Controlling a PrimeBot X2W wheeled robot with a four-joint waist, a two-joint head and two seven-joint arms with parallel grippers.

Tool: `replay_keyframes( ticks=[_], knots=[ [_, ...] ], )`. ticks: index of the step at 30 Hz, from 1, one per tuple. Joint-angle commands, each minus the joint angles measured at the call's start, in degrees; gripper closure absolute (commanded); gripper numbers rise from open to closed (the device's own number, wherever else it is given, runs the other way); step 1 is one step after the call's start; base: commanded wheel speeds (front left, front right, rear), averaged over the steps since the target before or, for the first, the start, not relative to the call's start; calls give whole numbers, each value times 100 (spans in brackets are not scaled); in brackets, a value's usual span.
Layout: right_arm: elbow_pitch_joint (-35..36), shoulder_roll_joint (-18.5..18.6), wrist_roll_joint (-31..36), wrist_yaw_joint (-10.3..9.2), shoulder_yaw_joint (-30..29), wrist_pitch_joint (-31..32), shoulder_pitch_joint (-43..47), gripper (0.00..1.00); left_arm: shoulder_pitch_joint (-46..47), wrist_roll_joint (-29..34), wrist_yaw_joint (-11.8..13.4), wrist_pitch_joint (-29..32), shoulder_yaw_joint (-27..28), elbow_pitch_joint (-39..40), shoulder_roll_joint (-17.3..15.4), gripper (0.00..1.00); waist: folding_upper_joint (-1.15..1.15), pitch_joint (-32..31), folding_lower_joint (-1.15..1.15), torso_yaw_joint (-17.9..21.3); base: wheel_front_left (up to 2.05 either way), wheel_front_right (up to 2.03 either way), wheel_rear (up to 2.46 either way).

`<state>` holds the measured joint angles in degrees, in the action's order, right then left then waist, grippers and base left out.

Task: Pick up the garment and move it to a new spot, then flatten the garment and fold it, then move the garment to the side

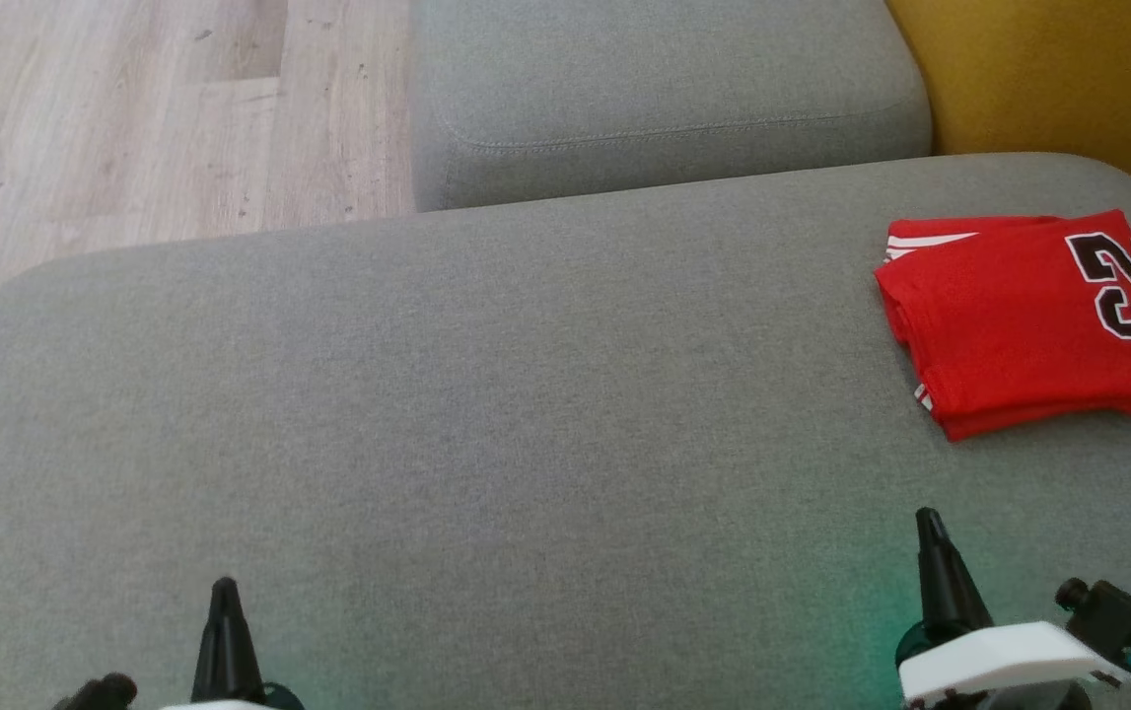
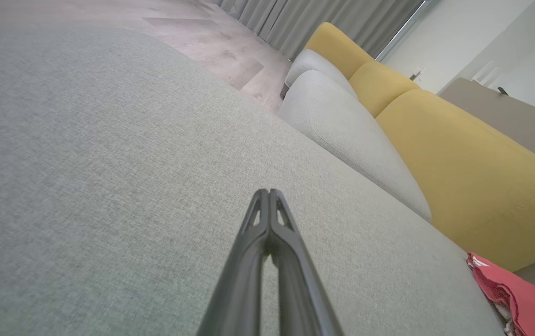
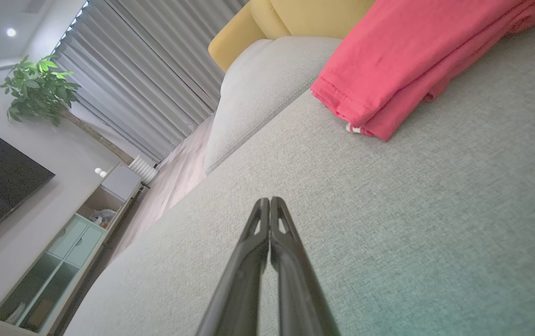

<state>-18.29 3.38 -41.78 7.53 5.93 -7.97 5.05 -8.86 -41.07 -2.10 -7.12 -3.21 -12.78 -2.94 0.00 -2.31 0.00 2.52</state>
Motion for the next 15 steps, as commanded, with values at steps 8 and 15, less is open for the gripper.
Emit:
replay_keyframes(
  ticks=[8,15],
  knots=[
    [226,97,-676,-2,-96,146,-376,100,436,-652,-96,146,227,122,-42,100,0,28,0,-29,0,0,0],
    [248,103,-1146,-2,-183,254,-450,100,544,-1113,-141,264,295,97,-43,100,0,51,0,-51,0,0,0]
  ],
)
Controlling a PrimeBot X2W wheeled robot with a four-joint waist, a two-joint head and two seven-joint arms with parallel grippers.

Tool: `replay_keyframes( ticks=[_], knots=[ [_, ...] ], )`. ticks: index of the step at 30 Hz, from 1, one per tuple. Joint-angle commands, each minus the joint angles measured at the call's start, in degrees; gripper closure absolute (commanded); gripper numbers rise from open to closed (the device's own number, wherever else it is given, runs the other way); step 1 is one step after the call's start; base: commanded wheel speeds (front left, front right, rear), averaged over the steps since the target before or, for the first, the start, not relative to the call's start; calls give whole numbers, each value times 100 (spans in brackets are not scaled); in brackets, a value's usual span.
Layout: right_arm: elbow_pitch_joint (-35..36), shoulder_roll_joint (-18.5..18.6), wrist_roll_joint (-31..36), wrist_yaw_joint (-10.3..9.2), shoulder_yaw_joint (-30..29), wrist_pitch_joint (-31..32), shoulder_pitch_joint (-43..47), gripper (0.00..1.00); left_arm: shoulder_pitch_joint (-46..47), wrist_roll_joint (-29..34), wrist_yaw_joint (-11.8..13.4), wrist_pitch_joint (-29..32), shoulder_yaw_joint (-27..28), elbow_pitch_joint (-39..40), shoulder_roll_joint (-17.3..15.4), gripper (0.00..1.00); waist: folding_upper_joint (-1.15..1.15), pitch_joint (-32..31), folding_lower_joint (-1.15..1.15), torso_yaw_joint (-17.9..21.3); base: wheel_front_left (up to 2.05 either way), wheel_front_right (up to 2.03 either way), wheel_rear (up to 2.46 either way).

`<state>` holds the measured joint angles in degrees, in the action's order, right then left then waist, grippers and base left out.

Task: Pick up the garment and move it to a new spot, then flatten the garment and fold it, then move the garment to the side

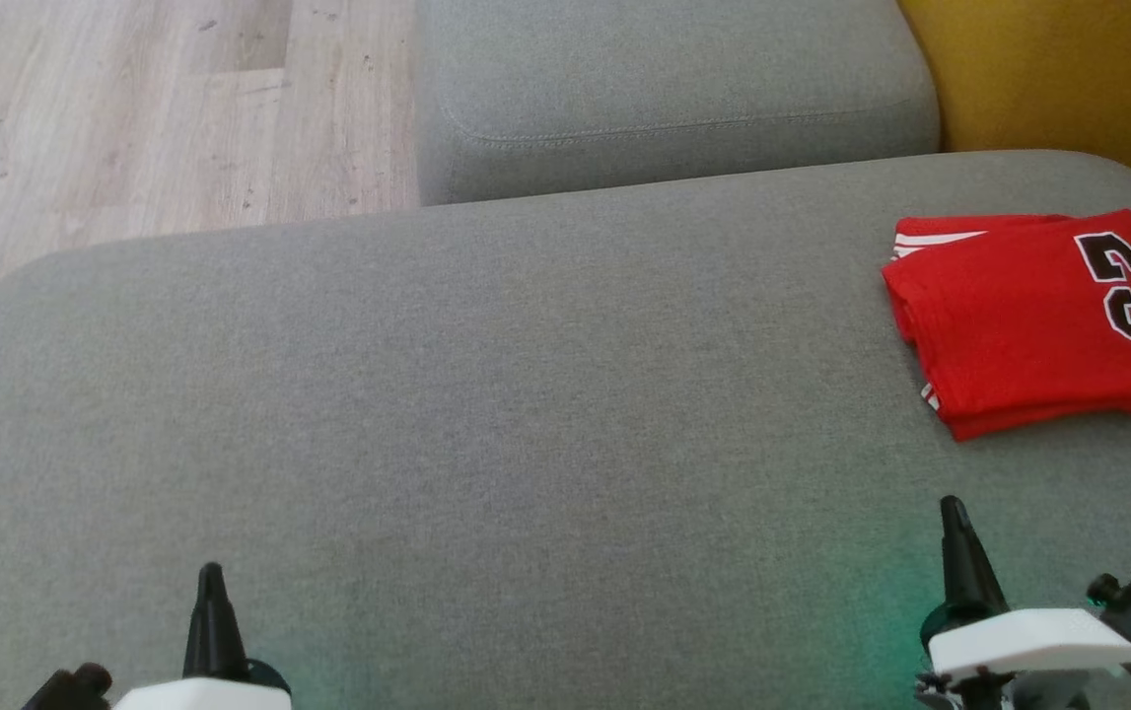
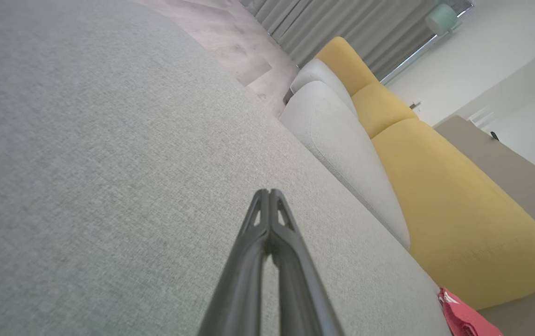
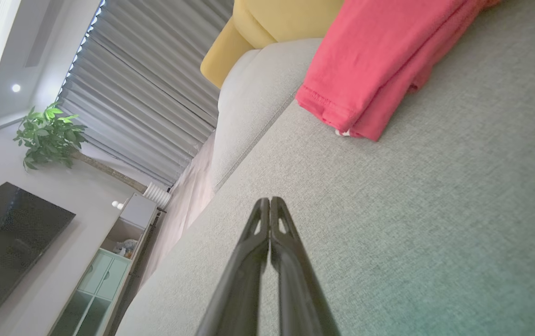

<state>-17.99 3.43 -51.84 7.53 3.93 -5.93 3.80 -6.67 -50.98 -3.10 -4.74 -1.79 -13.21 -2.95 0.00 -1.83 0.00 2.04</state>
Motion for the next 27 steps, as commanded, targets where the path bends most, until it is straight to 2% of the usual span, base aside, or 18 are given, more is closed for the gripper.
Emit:
replay_keyframes(
  ticks=[1,27],
  knots=[
    [222,99,-206,-2,4,65,-336,100,340,-188,-48,42,162,136,-42,100,0,6,0,-6,0,0,0],
    [303,108,-1931,-3,-339,484,-610,100,742,-1892,-215,483,421,43,-42,100,0,89,0,-91,0,0,0]
  ],
)
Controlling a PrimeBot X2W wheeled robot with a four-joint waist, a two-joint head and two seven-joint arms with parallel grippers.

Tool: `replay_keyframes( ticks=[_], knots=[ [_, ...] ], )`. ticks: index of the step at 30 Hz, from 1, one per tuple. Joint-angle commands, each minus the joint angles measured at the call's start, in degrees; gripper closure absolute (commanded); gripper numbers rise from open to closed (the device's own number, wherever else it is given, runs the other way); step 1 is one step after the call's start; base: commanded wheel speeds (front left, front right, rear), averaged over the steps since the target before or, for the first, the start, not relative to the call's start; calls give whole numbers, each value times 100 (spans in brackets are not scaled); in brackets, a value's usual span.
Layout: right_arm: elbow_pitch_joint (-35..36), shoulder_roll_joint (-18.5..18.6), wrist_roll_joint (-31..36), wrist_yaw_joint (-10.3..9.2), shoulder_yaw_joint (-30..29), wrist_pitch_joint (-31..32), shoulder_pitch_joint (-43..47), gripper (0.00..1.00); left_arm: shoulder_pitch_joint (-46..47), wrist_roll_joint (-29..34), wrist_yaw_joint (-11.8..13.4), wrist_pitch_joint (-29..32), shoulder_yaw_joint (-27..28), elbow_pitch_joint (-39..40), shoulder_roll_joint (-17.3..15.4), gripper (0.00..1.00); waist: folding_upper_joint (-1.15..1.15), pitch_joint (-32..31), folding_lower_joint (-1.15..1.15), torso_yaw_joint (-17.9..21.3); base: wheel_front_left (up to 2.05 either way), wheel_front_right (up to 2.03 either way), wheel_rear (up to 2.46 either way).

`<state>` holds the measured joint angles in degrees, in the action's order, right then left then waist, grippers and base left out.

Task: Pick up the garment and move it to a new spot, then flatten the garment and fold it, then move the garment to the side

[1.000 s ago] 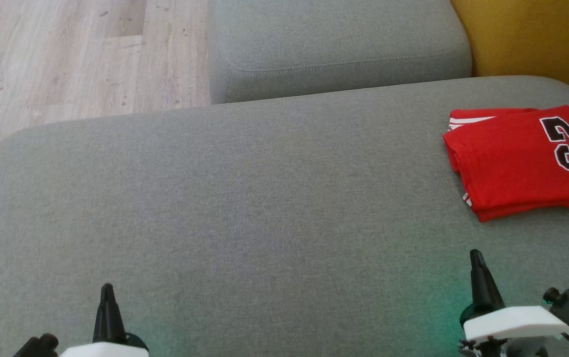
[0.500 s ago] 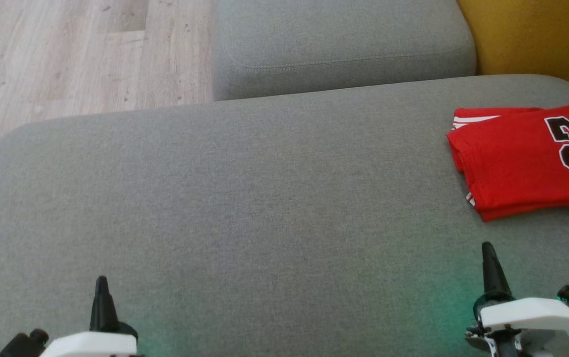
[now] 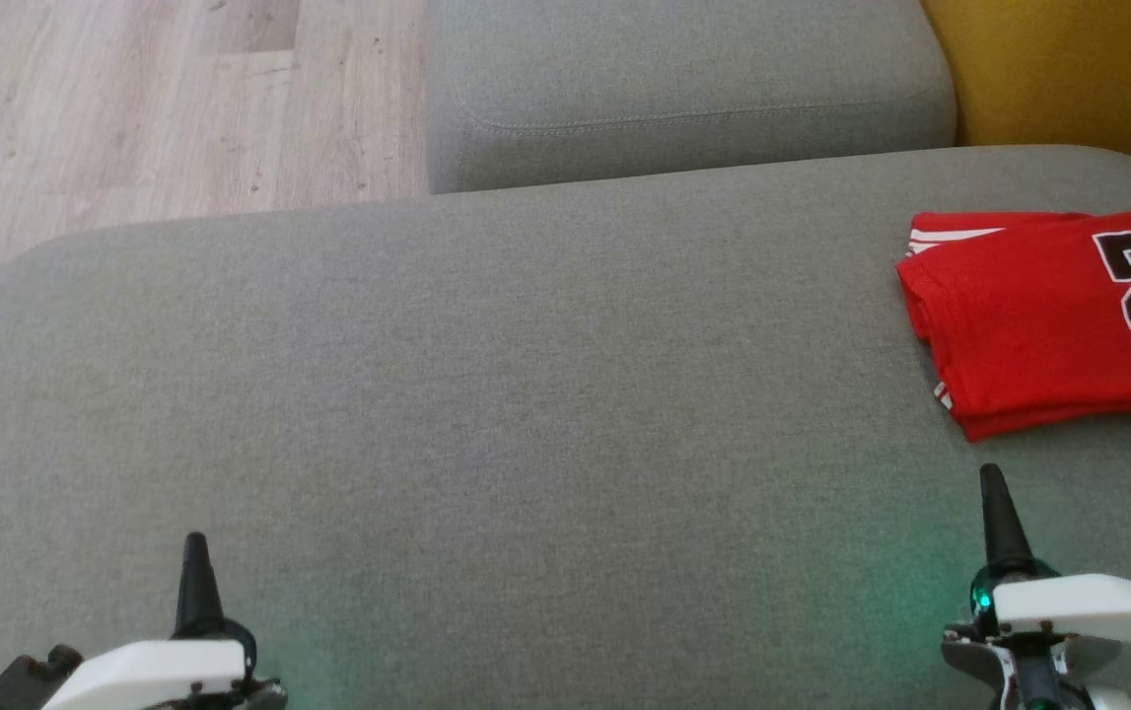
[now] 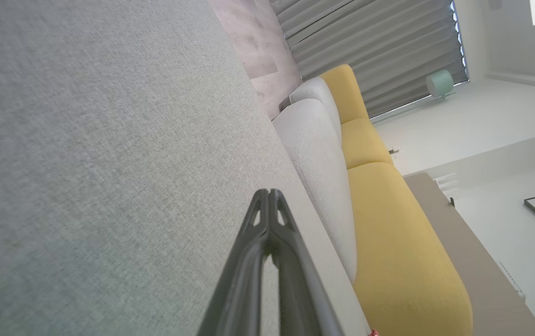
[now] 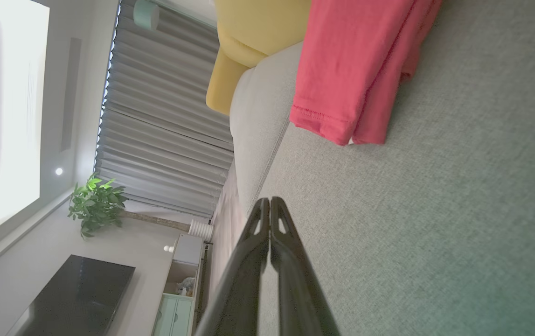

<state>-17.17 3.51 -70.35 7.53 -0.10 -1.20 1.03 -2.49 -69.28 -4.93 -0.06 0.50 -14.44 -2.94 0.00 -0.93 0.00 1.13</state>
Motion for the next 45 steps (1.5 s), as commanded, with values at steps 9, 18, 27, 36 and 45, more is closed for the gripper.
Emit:
replay_keyframes(
  ticks=[9,18,27,36,45],
  knots=[
    [248,100,-673,-3,-61,161,-428,100,464,-652,-90,169,284,133,-41,100,0,29,0,-29,0,0,0],
    [276,98,-1262,-4,-188,312,-524,100,603,-1239,-148,323,376,101,-39,100,0,57,0,-58,0,0,0],
    [300,95,-1787,-4,-302,448,-609,100,727,-1762,-200,461,458,72,-37,100,0,83,0,-84,0,0,0],
    [327,90,-2358,-4,-430,599,-703,100,863,-2333,-256,612,549,40,-35,100,0,111,0,-113,0,0,0],
    [325,74,-2340,-4,-452,616,-704,100,864,-2327,-256,618,556,40,-30,100,0,111,0,-113,0,0,0]
  ],
)
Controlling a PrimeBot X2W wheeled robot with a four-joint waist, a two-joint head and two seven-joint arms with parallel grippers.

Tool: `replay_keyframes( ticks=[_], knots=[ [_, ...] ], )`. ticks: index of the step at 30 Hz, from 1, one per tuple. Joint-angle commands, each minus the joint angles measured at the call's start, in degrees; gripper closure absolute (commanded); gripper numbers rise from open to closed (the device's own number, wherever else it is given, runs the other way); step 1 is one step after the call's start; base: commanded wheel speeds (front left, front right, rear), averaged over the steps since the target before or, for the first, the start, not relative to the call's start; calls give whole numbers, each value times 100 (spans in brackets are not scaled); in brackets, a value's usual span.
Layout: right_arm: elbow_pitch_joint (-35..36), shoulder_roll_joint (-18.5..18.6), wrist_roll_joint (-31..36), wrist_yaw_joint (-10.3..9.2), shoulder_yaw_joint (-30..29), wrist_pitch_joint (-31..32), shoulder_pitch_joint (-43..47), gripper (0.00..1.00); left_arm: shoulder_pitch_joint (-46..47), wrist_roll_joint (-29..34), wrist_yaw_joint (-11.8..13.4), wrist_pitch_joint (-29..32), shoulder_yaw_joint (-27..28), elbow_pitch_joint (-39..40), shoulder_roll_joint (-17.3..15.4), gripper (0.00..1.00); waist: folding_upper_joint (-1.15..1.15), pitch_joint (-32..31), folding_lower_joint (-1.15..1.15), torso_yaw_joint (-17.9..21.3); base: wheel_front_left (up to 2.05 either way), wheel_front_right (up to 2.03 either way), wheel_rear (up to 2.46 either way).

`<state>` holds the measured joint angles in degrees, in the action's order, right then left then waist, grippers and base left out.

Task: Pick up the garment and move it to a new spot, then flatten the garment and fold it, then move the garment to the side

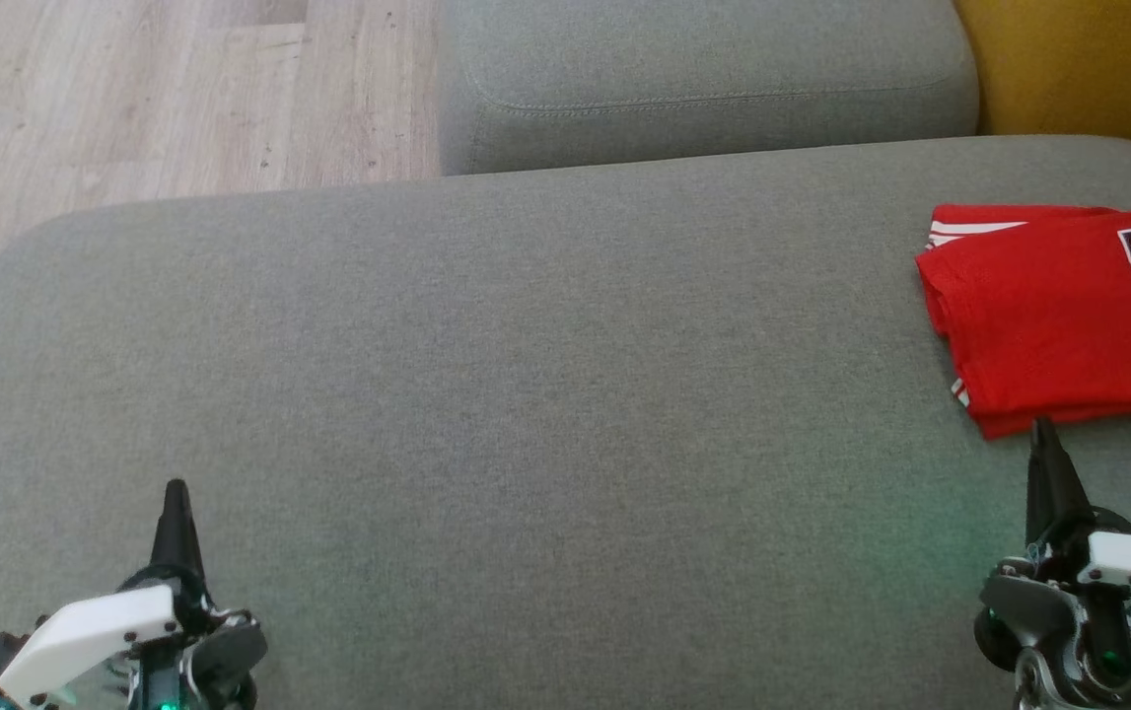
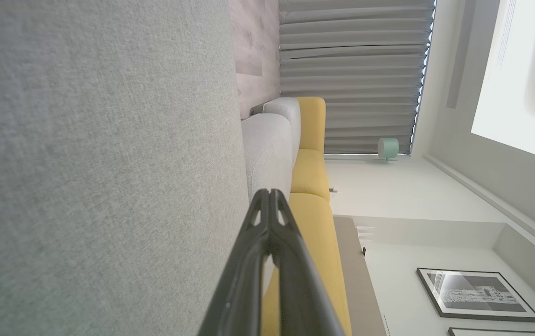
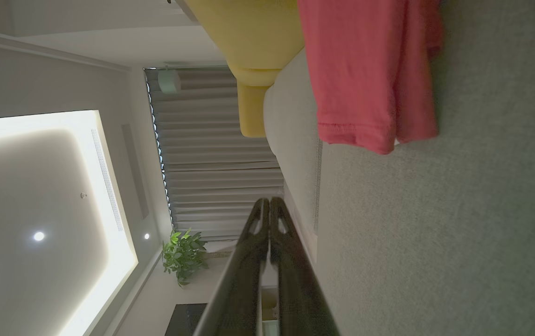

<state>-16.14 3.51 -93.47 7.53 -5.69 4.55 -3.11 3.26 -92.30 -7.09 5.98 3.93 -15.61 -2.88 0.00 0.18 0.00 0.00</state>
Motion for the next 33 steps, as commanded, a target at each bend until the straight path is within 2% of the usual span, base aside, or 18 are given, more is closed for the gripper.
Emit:
replay_keyframes(
  ticks=[1,33],
  knots=[
    [223,71,-24,-4,102,44,-291,100,289,-23,-40,15,215,157,-34,100,0,0,0,0,0,0,0],
    [219,27,27,-4,41,94,-296,100,291,-7,-40,30,234,156,-21,100,0,0,0,0,0,0,0]
  ],
)
